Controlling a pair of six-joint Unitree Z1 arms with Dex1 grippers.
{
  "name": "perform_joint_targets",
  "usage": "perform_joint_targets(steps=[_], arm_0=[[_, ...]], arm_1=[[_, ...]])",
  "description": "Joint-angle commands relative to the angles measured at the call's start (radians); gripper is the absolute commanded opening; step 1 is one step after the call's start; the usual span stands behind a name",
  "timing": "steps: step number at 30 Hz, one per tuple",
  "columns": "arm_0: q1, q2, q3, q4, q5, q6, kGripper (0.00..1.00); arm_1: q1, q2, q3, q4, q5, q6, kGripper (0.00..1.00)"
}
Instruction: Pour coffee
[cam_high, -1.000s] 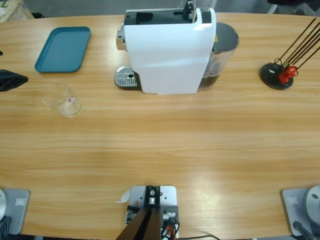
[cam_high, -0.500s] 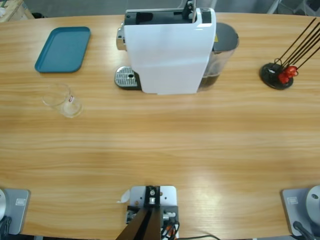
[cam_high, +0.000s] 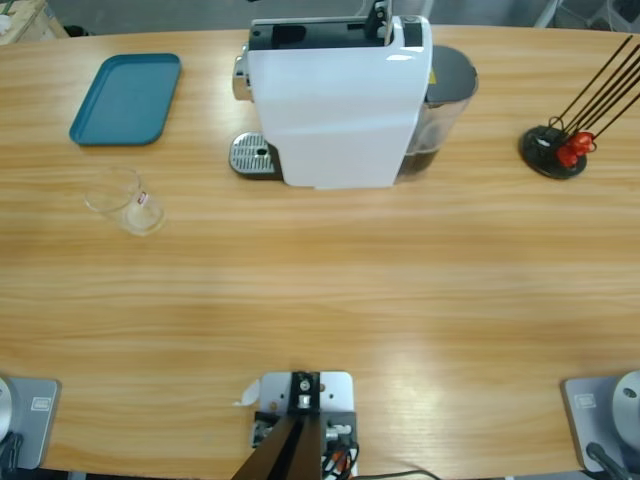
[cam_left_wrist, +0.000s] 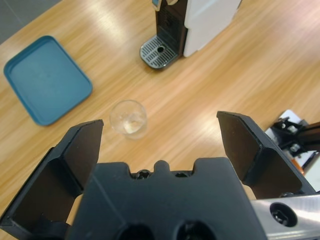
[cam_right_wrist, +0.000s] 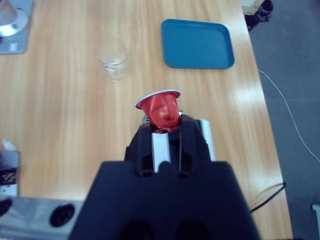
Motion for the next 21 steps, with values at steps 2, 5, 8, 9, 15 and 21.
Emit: perform_joint_targets(steps=[2, 5, 8, 9, 15, 21], arm_0=[[-0.009, 0.005, 0.037, 0.004, -0.001, -0.011, 0.987], [-0.009, 0.008, 0.037, 0.0, -0.001, -0.011, 0.986], [-0.009, 0.006, 0.038, 0.001, -0.001, -0.011, 0.987], [-0.008, 0.005, 0.038, 0.001, -0.001, -0.011, 0.987], [-0.008, 0.006, 0.038, 0.0, -0.001, -0.011, 0.987], [-0.008, 0.014, 0.037, -0.006, -0.006, -0.011, 0.986]], arm_1=[[-0.035, 0.082, 0.008, 0.032, -0.123, 0.001, 0.029], [-0.036, 0.079, 0.009, 0.044, -0.15, 0.011, 0.027], [-0.034, 0.075, 0.011, 0.048, -0.159, 0.019, 0.029], [-0.034, 0.075, 0.011, 0.049, -0.16, 0.023, 0.027], [-0.03, 0.082, 0.014, 0.06, -0.184, 0.054, 0.029], [-0.005, 0.094, 0.011, 0.051, -0.2, 0.126, 0.029]])
